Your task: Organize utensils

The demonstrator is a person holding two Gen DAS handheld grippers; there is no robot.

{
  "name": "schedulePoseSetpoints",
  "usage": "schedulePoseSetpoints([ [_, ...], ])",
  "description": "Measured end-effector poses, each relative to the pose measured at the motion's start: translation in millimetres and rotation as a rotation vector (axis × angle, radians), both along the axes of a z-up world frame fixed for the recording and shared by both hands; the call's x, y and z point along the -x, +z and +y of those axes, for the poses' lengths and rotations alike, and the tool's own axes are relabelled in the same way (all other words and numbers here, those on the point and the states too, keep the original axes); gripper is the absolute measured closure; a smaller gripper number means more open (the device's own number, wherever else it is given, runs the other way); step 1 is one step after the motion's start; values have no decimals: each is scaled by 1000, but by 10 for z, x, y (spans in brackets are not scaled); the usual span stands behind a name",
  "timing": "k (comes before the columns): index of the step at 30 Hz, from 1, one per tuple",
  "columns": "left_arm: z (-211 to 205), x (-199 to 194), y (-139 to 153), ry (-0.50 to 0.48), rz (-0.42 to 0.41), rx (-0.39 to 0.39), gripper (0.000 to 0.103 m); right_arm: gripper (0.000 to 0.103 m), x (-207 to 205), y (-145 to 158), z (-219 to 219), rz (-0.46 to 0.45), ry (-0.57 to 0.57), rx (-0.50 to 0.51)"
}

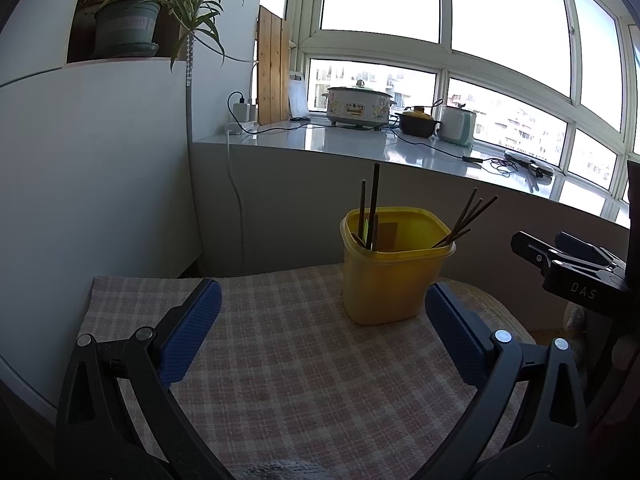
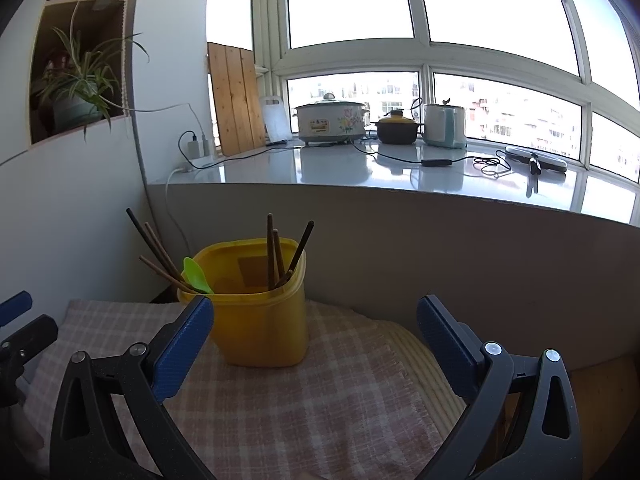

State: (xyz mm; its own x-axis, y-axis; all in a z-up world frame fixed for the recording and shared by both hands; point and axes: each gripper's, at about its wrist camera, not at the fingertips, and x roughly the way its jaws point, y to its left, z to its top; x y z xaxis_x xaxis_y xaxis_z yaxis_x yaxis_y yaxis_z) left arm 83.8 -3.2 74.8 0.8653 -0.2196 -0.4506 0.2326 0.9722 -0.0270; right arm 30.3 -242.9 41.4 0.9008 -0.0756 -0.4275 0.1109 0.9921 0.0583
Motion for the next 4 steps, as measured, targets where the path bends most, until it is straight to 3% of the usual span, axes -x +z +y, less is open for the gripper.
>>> schedulePoseSetpoints([
  [4, 8, -19, -13, -3, 5, 4, 0, 2, -24, -23, 0, 10, 1, -4],
])
